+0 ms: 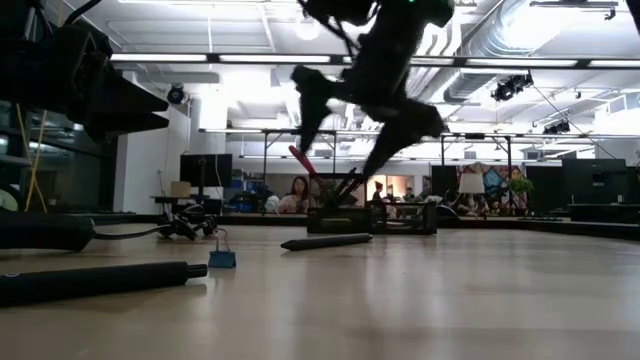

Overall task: Pick and place office supplies into organizer
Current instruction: Put the top black pen into the mesh desk organizer

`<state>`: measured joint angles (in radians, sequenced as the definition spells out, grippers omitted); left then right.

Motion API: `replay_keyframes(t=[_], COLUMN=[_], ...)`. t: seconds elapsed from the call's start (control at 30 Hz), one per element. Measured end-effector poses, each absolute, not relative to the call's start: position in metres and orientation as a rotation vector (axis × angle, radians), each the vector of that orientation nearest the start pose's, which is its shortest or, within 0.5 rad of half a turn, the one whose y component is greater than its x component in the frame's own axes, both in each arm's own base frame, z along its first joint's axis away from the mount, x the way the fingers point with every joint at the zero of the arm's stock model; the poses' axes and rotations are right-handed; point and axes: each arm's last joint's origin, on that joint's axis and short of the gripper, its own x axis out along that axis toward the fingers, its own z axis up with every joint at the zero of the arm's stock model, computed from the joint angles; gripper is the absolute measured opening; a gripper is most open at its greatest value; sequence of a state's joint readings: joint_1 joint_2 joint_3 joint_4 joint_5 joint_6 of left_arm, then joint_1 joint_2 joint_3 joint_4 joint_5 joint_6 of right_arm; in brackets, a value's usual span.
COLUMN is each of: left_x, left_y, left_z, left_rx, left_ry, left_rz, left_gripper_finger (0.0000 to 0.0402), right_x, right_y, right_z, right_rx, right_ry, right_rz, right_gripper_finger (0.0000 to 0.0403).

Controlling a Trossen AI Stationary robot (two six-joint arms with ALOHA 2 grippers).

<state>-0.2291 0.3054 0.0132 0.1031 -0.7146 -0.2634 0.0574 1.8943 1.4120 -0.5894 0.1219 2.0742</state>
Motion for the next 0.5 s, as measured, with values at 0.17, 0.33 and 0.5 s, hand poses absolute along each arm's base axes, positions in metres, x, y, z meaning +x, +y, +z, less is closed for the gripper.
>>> replay_keyframes(t=[0.17,0.33,0.5], left_x=[0.11,0.11,0.11], left_y=[-0.006,-0.006,-0.006], left_z=[0.153,0.153,0.153], left_rx=[-0.171,-0.171,-0.171], left_ry=[0.105,0.105,0.105], left_rz=[0.502,0.502,0.503], left_gripper_finger=[0.0232,0.0232,0.0232], right_x=[0.407,0.412,0.408], right_y=[0.021,0.023,0.013], right_z=[0.192,0.179,0.177], right_rx=[1.85,1.988,2.034], right_ry=[0.578,0.597,0.592], right_rz=[-1.078,-1.139,-1.227], right_gripper_finger=[0.0399,0.0399,0.0399])
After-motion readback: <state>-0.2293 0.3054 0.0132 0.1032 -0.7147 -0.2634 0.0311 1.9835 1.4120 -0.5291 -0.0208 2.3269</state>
